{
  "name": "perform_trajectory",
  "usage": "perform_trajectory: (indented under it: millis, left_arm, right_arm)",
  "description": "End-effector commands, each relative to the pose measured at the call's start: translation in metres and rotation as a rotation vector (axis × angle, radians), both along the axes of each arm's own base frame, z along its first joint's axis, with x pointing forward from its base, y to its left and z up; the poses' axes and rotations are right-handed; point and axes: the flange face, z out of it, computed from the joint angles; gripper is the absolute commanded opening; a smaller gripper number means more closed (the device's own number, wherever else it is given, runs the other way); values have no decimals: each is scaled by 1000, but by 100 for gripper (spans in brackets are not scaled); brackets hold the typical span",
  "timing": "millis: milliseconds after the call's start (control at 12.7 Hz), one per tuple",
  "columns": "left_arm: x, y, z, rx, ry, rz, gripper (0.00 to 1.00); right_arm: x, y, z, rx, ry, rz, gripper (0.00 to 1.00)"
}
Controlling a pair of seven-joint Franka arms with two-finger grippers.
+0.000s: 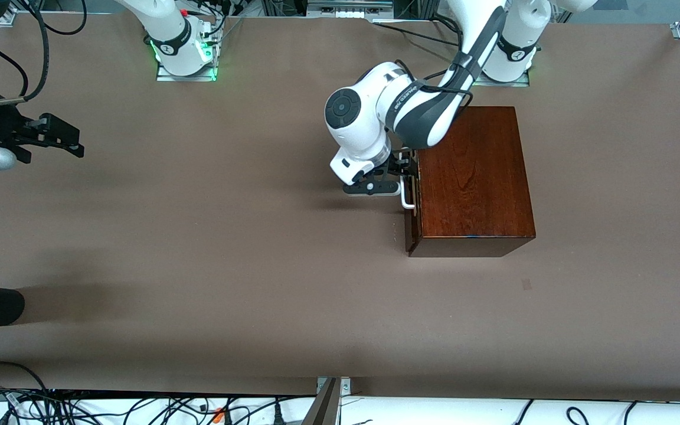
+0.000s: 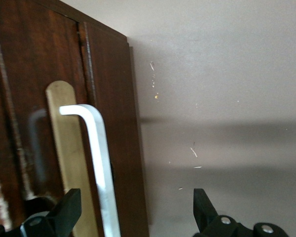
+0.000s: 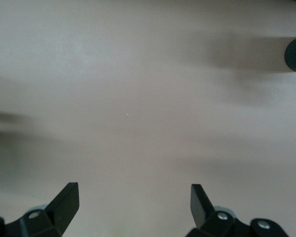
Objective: Open drawer, take yellow block, close drawer
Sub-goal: 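Close the left gripper on the white drawer handle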
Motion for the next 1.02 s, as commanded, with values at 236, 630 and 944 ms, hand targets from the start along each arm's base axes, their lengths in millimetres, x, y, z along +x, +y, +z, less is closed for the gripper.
perform_trajectory:
  millis: [236, 630, 944]
  left_arm:
    - [8, 0, -15, 83, -77, -24, 100]
    - [3, -3, -38, 83, -72, -4, 100]
    - [-6, -15, -39, 78, -82, 5, 100]
  right_arm:
    - [-2, -2, 1, 21, 8, -5, 100]
    - [-2, -1, 1, 20, 8, -4, 100]
    - [-2, -1, 2, 22, 7, -3, 100]
